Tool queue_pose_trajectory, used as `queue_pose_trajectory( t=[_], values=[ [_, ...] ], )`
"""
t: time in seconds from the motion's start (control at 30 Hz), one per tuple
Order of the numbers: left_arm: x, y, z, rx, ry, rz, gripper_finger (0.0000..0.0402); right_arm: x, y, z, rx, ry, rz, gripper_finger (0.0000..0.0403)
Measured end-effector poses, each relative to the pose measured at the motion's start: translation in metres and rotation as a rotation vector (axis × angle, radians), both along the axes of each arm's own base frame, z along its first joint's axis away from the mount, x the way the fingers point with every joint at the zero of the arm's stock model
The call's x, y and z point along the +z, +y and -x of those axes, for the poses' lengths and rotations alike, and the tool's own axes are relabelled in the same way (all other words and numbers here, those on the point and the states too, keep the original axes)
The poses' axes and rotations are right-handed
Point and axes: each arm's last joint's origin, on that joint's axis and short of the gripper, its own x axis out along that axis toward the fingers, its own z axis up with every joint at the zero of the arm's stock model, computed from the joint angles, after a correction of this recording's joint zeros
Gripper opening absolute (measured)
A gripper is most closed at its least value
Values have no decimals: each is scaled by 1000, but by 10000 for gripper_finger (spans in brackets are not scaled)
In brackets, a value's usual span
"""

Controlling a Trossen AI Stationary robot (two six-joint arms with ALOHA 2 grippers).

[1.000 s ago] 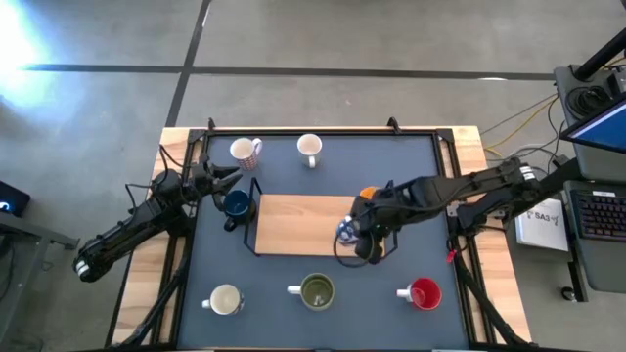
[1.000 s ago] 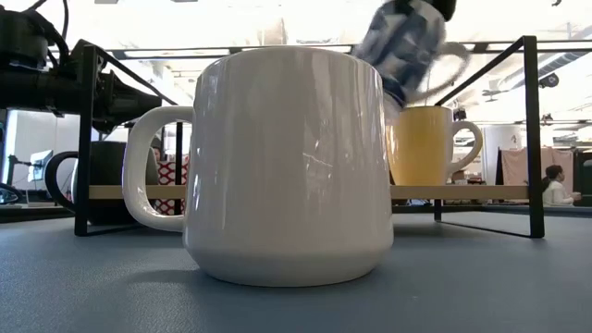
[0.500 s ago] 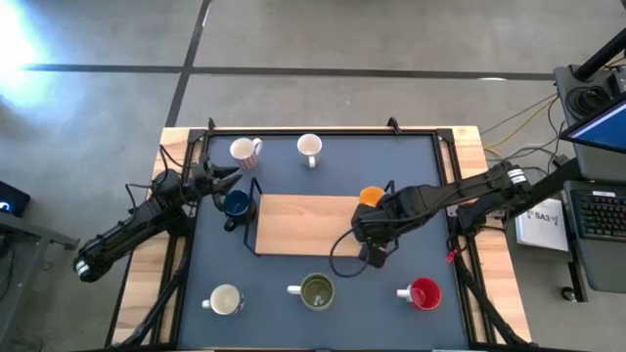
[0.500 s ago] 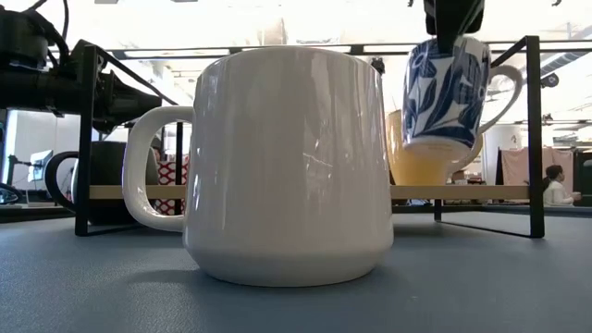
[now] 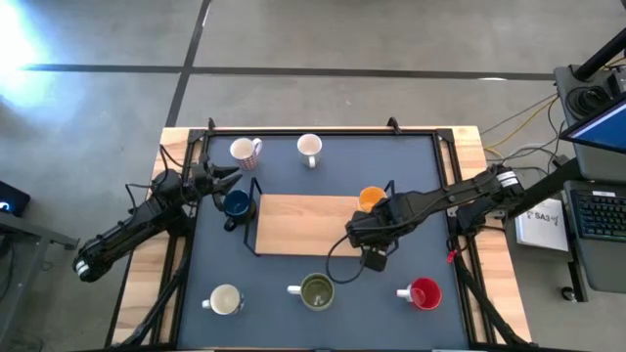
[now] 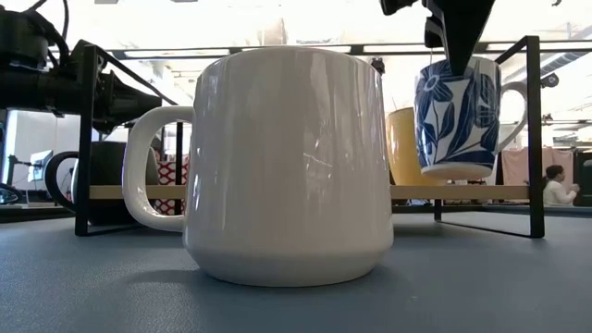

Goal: Place coffee mugs
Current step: Put the purple mug on the shelf

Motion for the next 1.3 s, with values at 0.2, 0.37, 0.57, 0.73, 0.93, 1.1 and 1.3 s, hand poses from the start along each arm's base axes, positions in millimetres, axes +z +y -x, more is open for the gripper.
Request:
queue_pose_trajectory(
  t=[0.2,0.37,0.57,0.73,0.93,1.1,1.3],
  values=[
    [0,0,0,0,0,0,107,-3,2,-1,4,15,6,12],
    [0,0,0,0,-1,-1,107,-8,5,-4,14,26,6,12],
    [0,0,0,0,1,0,107,-13,8,-7,38,38,8,12],
    [0,0,0,0,1,1,107,-16,9,-9,56,33,13,13],
    [0,0,0,0,1,1,107,-14,9,-12,66,8,7,13],
    [0,0,0,0,1,1,107,-13,9,-12,71,3,4,13],
    [0,0,0,0,1,1,107,-13,10,-12,89,7,-9,21]
  ],
)
